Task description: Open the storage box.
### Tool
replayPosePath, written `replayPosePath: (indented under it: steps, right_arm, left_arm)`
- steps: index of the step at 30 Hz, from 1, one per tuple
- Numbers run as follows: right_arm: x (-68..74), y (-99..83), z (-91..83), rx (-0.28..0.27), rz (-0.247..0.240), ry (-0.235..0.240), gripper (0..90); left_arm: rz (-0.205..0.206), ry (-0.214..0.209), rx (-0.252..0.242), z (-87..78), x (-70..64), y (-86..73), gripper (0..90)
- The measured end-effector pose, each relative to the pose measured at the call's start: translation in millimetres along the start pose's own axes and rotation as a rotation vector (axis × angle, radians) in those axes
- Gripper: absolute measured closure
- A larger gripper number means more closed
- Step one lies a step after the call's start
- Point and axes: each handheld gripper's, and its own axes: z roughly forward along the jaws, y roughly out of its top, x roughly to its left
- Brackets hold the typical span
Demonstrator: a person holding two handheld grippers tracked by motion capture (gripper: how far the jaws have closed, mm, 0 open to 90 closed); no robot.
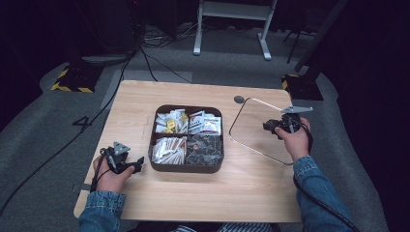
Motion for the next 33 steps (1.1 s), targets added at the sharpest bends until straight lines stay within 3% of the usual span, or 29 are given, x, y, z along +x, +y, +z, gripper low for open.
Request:
replayPosePath:
  steps: [15, 33]
  right_arm:
    - [-7.1, -35.1, 20.7, 0.046, 0.016, -0.004, 58.7]
    - [-7.6, -45.4, 28.2, 0.07, 0.011, -0.026, 58.6]
  left_arm:
    - [0.016, -0.008, 0.004, 1.5, -2.0, -0.1, 23.4]
    - [0.019, -0.008, 0.006, 1.7, -2.0, -0.1, 23.3]
